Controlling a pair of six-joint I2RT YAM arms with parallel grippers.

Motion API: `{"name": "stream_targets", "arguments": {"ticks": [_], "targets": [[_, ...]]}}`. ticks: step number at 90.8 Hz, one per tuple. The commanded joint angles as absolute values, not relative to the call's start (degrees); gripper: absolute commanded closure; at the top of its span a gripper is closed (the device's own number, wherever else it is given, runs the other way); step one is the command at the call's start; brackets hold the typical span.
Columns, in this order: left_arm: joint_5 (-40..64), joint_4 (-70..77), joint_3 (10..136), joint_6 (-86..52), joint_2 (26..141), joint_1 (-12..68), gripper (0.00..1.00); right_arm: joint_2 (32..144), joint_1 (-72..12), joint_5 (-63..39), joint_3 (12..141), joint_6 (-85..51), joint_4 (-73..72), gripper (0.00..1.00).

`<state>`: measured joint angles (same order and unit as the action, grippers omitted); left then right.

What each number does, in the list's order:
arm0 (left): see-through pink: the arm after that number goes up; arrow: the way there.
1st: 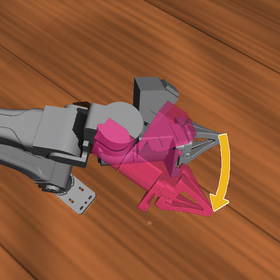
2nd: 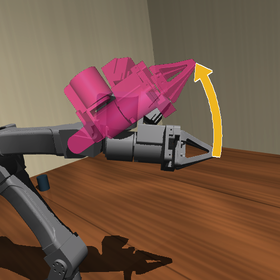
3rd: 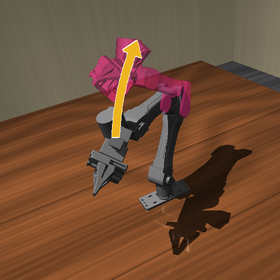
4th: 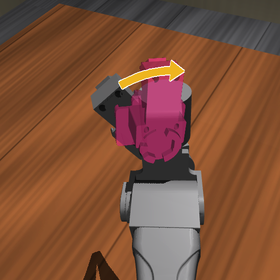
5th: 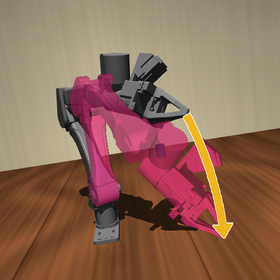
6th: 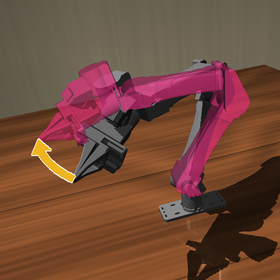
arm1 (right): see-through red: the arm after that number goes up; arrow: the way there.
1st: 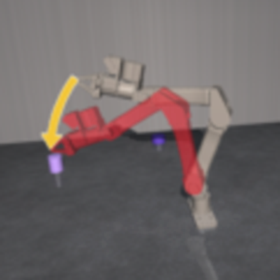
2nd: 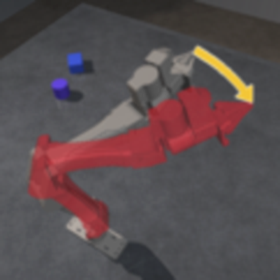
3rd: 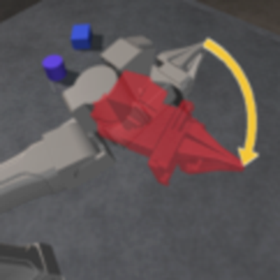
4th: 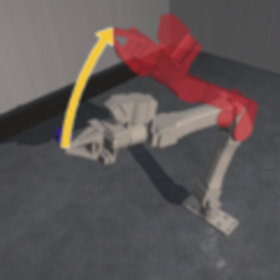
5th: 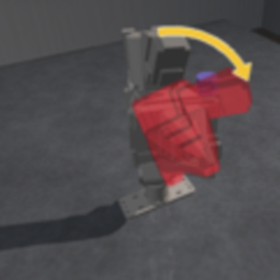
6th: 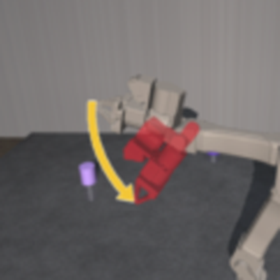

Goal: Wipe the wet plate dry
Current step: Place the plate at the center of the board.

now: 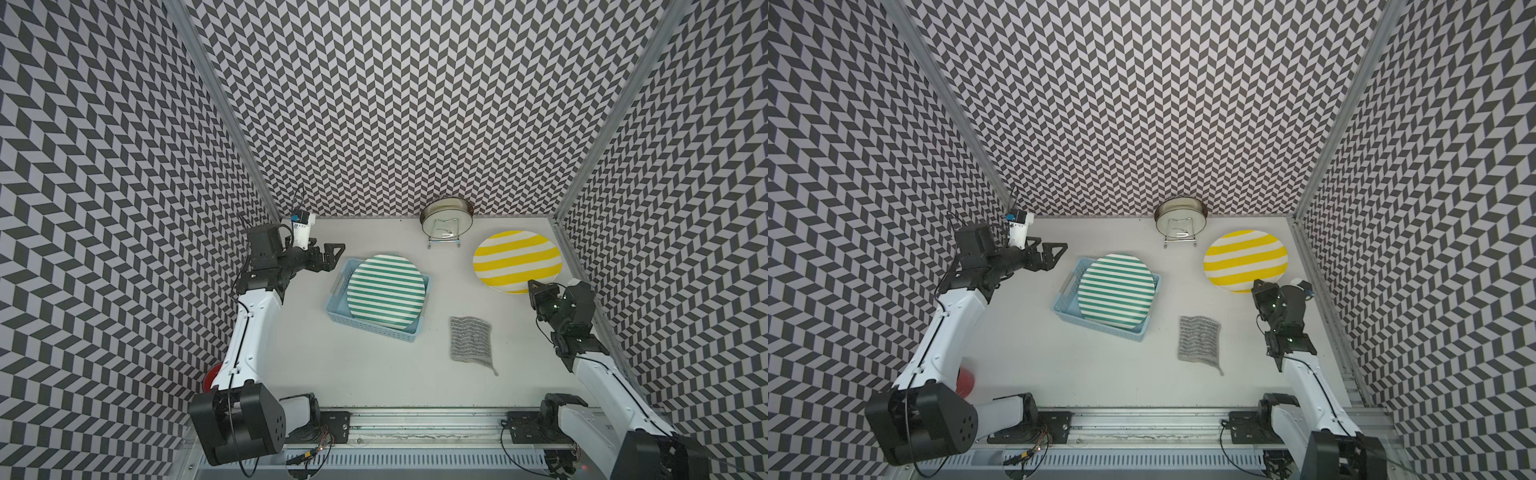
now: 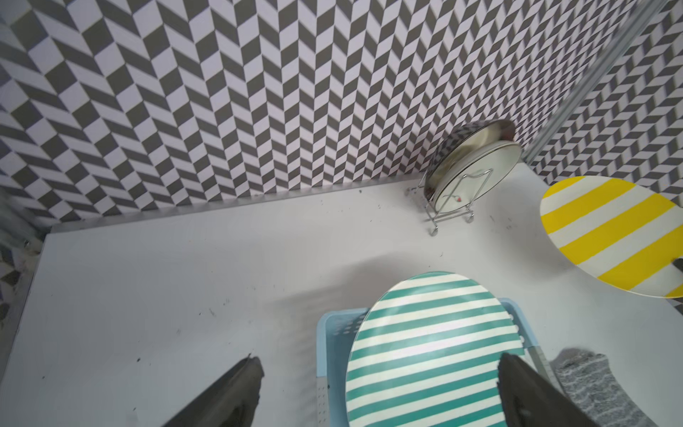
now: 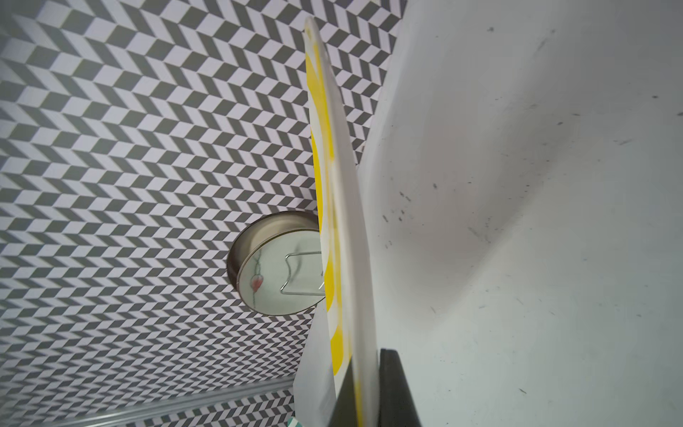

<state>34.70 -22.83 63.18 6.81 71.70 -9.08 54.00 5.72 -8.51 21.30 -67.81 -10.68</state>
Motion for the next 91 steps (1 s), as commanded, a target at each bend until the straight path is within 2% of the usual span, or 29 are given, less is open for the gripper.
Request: {"name": "stream_targets", "arguments": {"ticks": [1,31,44,54,62,70,82,91], "targets": [[30.57,-22.93,60.51,9.39,70.89,-9.91,0.0,54.7,6.59,-1.88,19.52,-72.23,-22.66,1.0],[21.61,-19.34,56.51,8.92,74.19,-12.28,0.01,68.03,7.05,-0.94,23.4,-71.3,-24.02,1.0],[16.7,-19.22,55.86,10.56,75.35,-12.4,0.09,73.76,7.62,-0.52,24.68,-70.24,-25.67,1.0],[14.23,-18.63,54.27,12.4,75.86,-12.39,0.21,77.74,8.83,-1.21,25.47,-70.05,-25.42,1.0],[12.37,-18.0,52.55,13.29,76.44,-12.42,0.26,80.13,9.82,-2.49,25.32,-69.98,-25.78,1.0],[11.45,-17.84,51.23,13.99,77.64,-12.42,0.26,82.66,11.09,-5.16,25.96,-68.6,-25.51,0.9],[10.82,-17.57,50.24,14.39,79.67,-12.45,0.25,83.12,11.67,-6.77,27.61,-66.27,-21.59,0.62],[10.98,-17.08,49.45,15.03,80.99,-12.4,0.25,81.99,11.73,-6.61,28.41,-65.18,-18.53,0.48]]}}
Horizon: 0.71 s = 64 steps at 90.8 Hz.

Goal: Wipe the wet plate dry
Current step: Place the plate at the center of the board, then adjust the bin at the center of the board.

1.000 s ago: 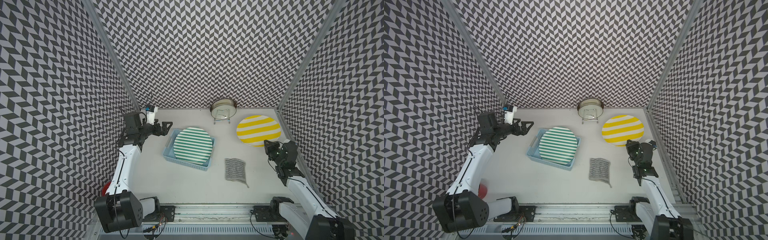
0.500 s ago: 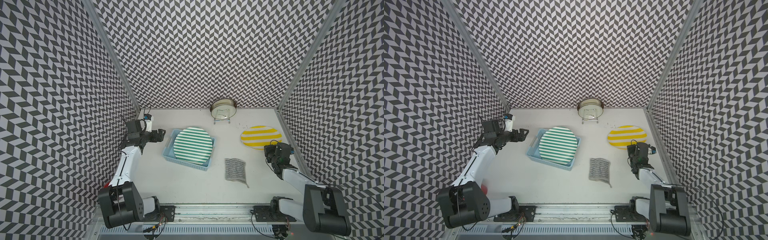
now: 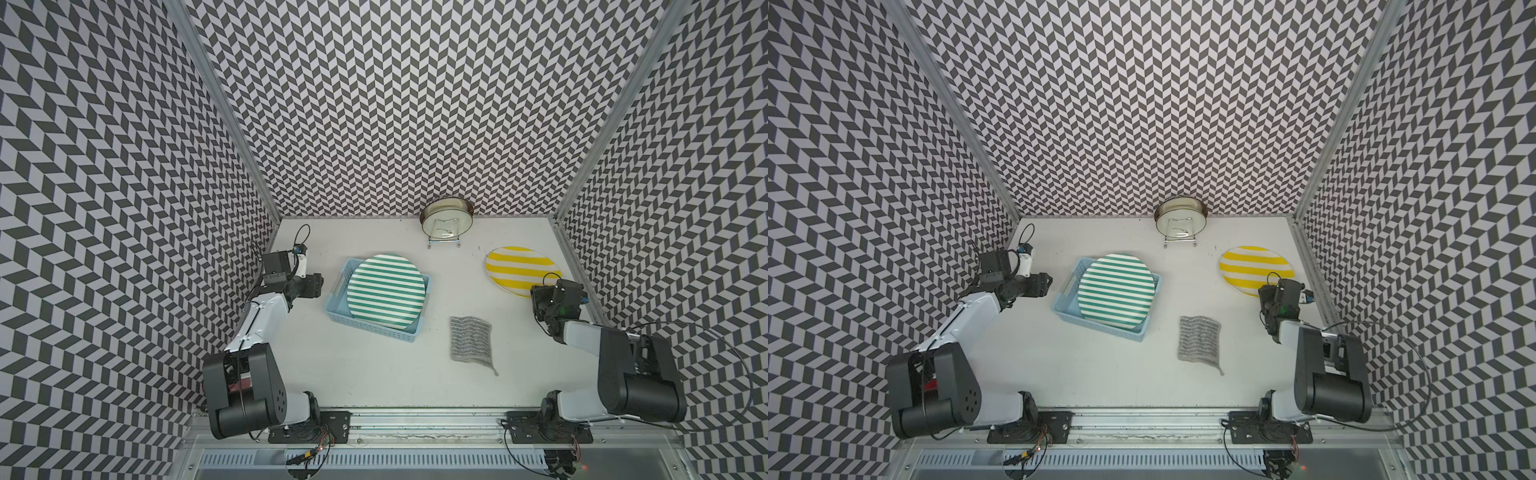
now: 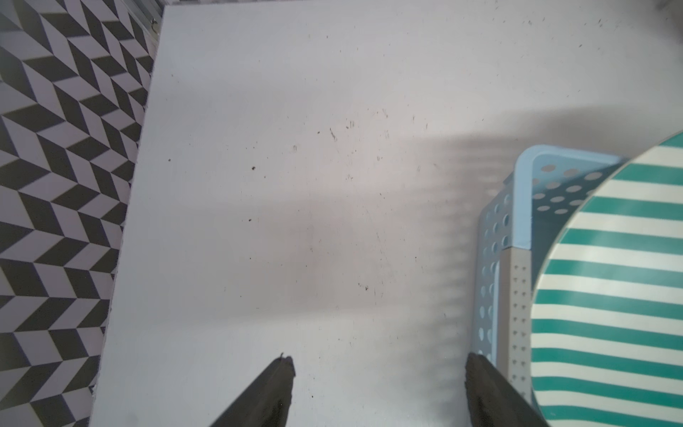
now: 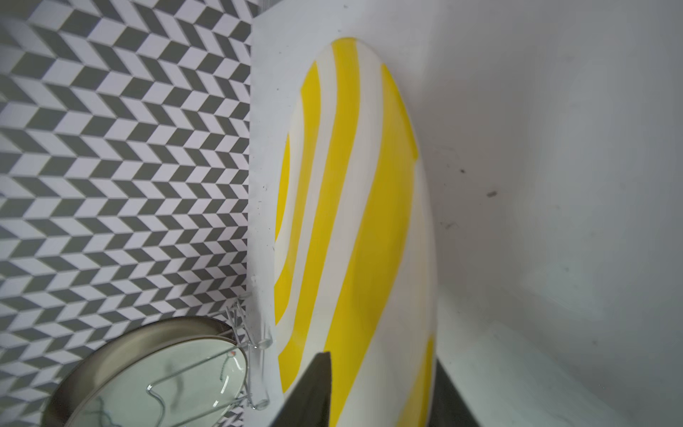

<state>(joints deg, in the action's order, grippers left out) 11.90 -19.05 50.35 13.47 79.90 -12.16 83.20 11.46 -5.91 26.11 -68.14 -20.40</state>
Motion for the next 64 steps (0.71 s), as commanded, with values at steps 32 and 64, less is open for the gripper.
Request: {"name": "stream_targets", "arguments": {"ticks": [32,64], "targets": [[14.71,-17.24,46.58,17.09,83.51,-11.18,0.24,76.0,12.04,-10.84,30.21,-58.83,-6.32,0.12],[18.97,-18.93,44.74,19.77,82.47,-6.48,0.21,69.82,11.93,-14.82,29.22,-51.41,-1.67,0.05]]}}
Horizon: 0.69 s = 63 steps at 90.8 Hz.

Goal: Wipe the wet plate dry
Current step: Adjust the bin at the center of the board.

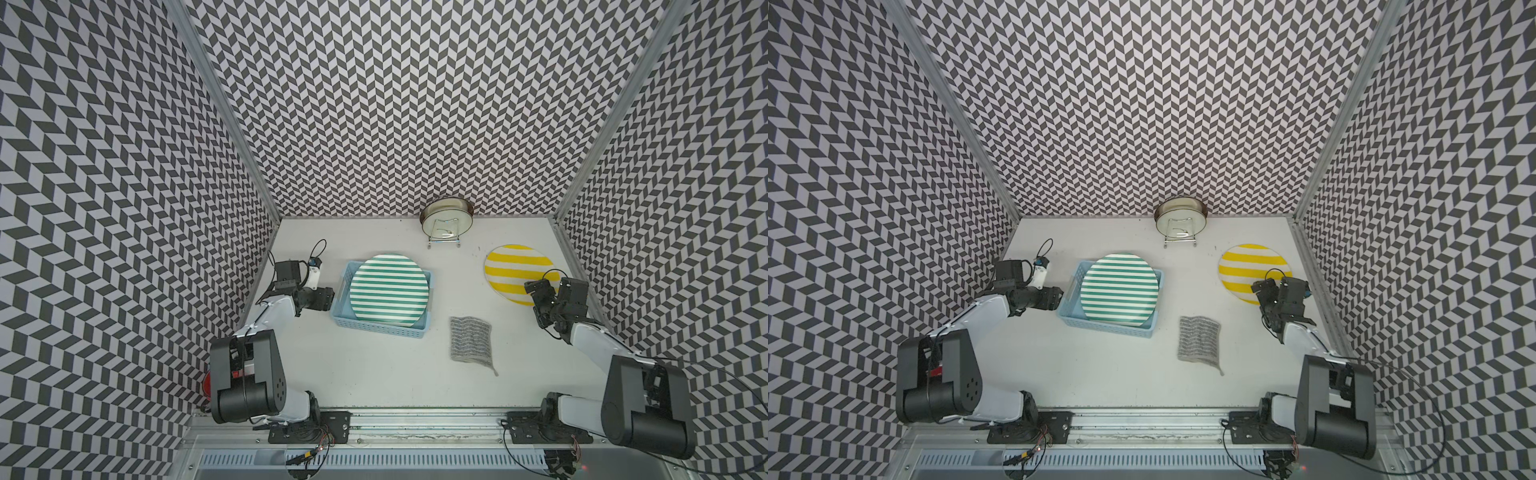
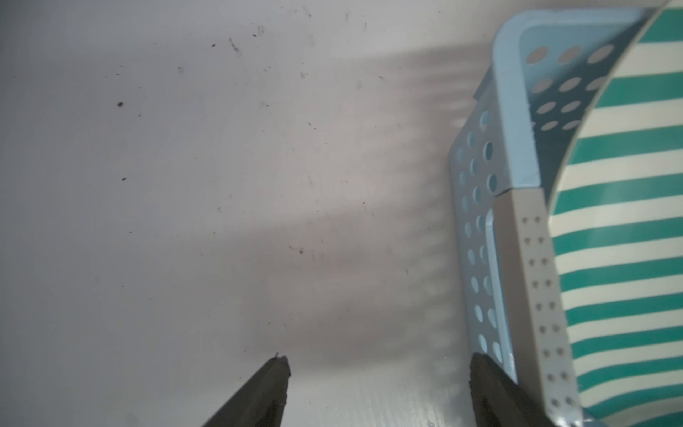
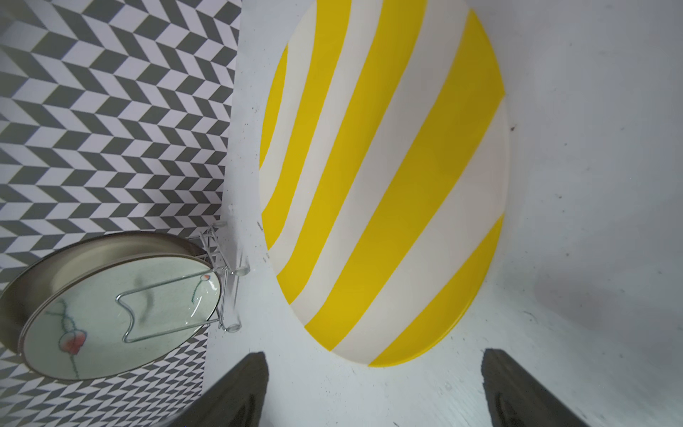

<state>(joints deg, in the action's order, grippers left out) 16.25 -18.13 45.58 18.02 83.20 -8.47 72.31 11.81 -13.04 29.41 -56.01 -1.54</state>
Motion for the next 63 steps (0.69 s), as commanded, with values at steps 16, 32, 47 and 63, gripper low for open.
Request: {"name": "stream_targets", "arguments": {"ticks": [16,32,47,63], "targets": [[19.16,-19.94,43.96,21.02,80.98,-3.47,0.21,67.31,10.22,-18.47,28.85,-45.78,0.17,0.06],[18.54,-19.73,44.04,20.52,79.59,-2.99,0.21,61.96,0.93,-21.71,29.26,-39.22,-2.44,0.09],[17.19,-19.02,45.43,19.66,80.0,-2.99,0.2,65.52,-15.24,-21.57,38.39,-28.8,-1.34,0.12],[16.95,-18.63,46.85,18.75,81.67,-2.94,0.2,78.34,-26.89,-18.23,52.67,-18.76,6.49,0.12]]}}
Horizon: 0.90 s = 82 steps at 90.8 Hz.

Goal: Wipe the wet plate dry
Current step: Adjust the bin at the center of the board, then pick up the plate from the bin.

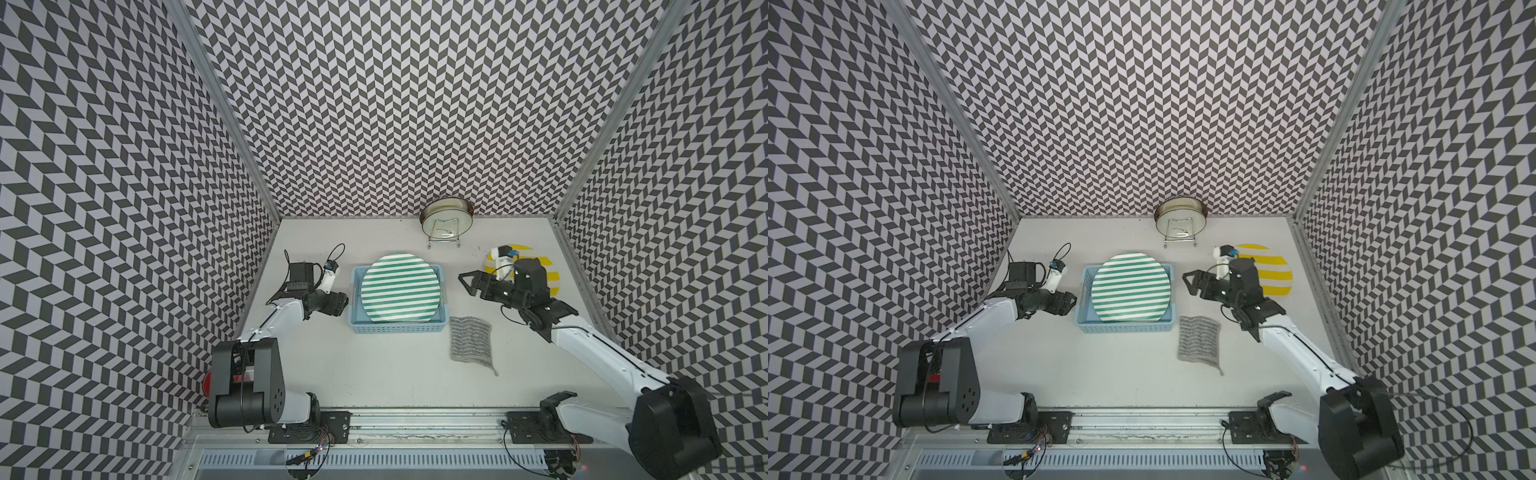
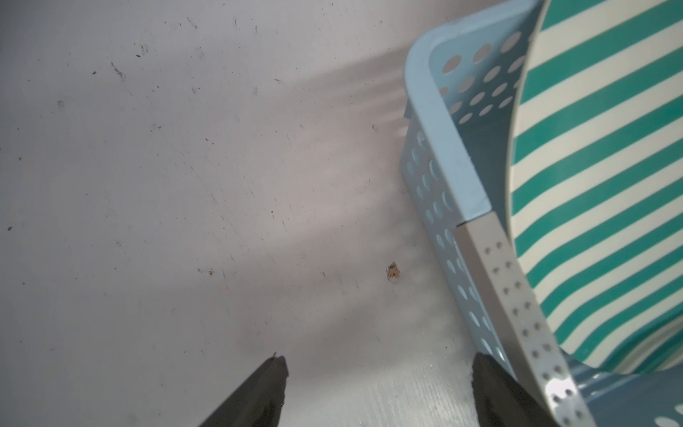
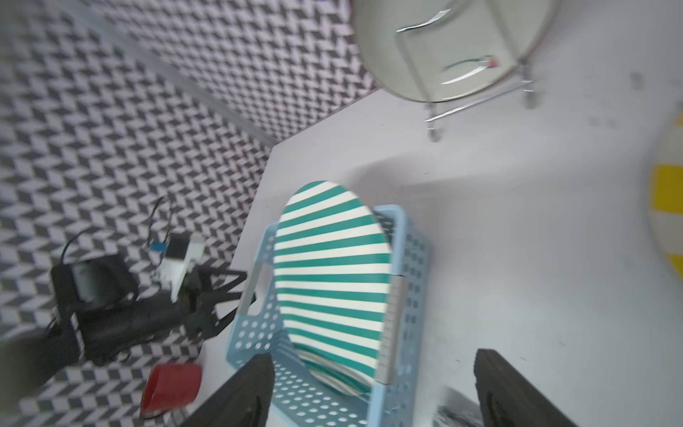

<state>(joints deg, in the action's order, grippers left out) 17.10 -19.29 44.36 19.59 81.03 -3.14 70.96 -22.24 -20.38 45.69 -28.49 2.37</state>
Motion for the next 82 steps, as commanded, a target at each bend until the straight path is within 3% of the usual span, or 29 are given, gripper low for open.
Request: {"name": "stream_targets", "arguments": {"ticks": [1,33,82], "targets": [[17.05,-18.63,46.98,18.69,81.75,-2.97,0.2,79.25,-27.55,-17.69,53.54,-18.21,7.11,0.12],[18.96,-18.03,47.04,17.12,82.75,-2.82,0.2,97.83,-36.8,-4.66,74.14,-9.74,18.85,0.14],[19.73,-17.69,46.82,16.78,83.3,-2.13,0.2,108.61,-37.79,4.61,81.85,-8.66,23.96,0.14]]}}
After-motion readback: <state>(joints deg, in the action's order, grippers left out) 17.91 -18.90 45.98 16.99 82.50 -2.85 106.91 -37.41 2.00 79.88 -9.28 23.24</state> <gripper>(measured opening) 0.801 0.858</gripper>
